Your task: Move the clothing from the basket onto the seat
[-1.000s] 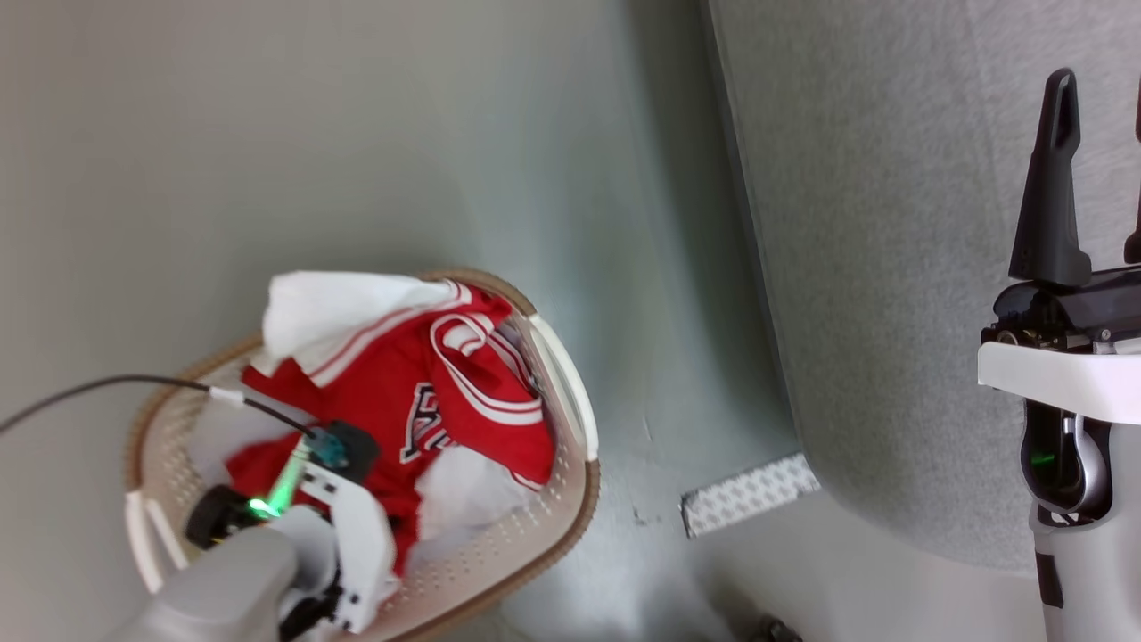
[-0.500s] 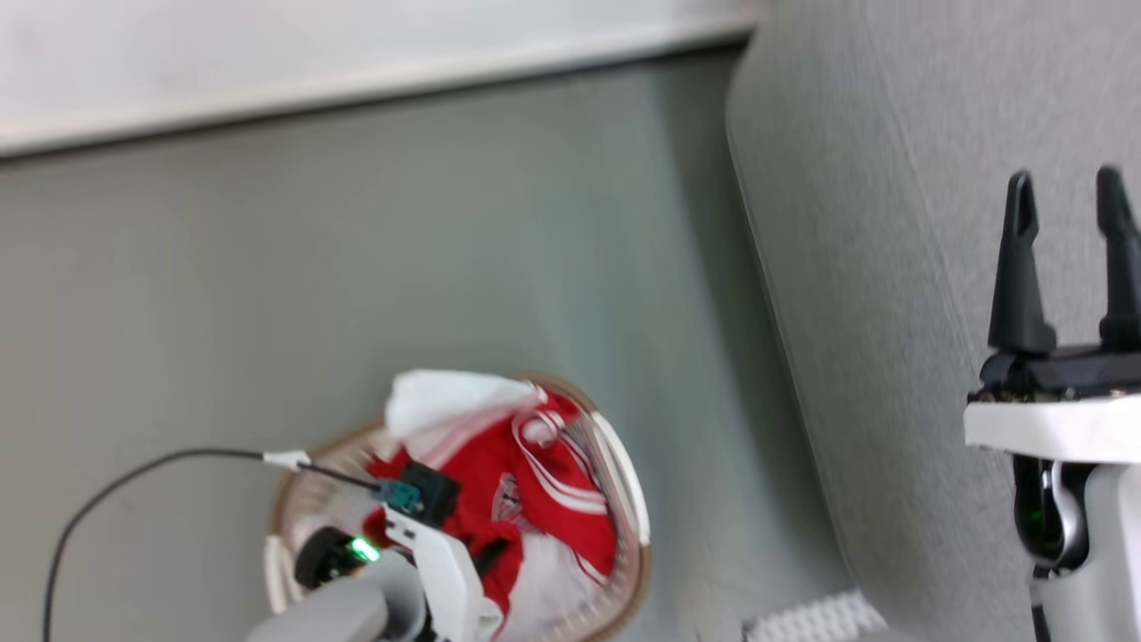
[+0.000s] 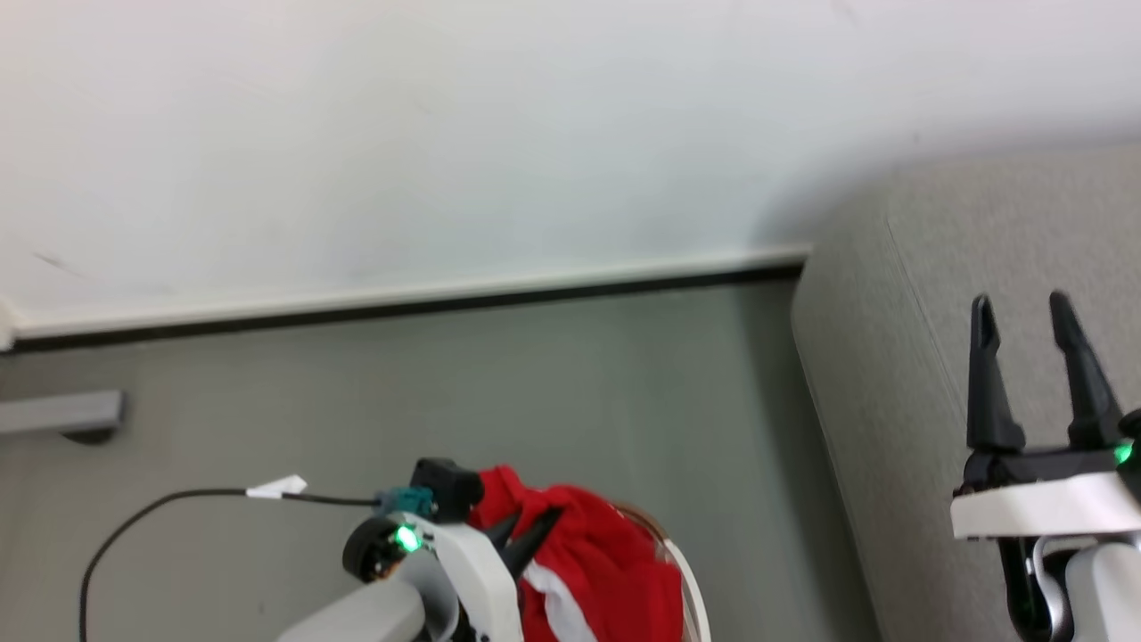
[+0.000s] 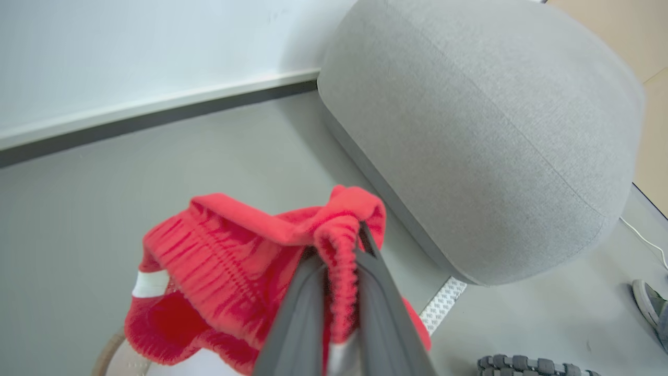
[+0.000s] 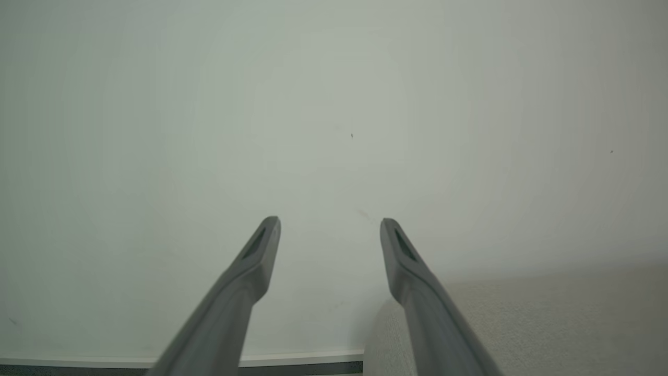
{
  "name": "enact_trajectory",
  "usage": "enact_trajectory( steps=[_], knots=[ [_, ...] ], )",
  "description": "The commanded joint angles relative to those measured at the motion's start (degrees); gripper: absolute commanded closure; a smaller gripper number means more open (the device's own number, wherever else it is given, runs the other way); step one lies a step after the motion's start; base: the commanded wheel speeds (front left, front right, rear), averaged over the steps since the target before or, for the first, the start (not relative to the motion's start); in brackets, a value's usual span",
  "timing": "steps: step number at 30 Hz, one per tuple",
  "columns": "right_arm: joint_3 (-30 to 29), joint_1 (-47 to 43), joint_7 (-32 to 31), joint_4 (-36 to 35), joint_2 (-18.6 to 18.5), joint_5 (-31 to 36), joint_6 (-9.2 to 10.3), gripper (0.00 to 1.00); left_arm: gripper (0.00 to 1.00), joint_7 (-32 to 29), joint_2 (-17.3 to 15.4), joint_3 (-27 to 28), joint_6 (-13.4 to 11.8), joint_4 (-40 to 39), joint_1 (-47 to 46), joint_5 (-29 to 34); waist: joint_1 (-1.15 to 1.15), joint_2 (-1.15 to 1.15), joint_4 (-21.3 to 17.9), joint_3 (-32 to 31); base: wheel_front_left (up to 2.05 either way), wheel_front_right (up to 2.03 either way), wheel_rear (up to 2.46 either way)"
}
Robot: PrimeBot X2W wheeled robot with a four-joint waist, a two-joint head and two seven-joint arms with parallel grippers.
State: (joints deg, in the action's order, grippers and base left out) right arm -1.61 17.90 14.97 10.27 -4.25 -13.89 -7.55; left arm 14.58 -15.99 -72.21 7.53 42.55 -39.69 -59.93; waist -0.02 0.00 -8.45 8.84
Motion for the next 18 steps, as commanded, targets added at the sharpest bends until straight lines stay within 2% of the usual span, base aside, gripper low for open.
enact_trajectory(
  steps=[1, 4, 11, 18],
  knots=[
    [0.3, -1.2, 0.1, 0.4, -0.6, -0.6, 0.12, 0.0, 1.0, 0.3, -0.6, 0.8, 0.0, -0.5, -0.5, 0.9, 0.02, 0.0, 2.6, -4.1, 0.0, 0.0, 0.0],
    [0.8, -3.0, 0.1, 1.0, -0.9, -1.8, 0.12, 0.0, 1.0, 0.6, -1.0, 3.9, -0.5, -3.3, -1.4, 2.3, 0.02, 0.0, 3.3, -6.3, 0.0, 0.0, 0.0],
    [2.7, -6.7, 0.1, 1.5, -0.6, -4.1, 0.12, 0.0, 1.0, 0.6, -3.6, 13.8, -4.4, -14.4, -1.6, 8.1, 0.02, 0.0, 4.5, -9.4, 0.0, 0.0, 0.0],
    [6.1, -8.8, 0.1, 1.4, 0.2, -5.4, 0.12, 0.0, 1.0, 0.6, -6.1, 17.9, -6.9, -20.9, -2.9, 9.9, 0.02, 0.0, 5.1, -10.5, 0.0, 0.0, 0.0]
  ],
)
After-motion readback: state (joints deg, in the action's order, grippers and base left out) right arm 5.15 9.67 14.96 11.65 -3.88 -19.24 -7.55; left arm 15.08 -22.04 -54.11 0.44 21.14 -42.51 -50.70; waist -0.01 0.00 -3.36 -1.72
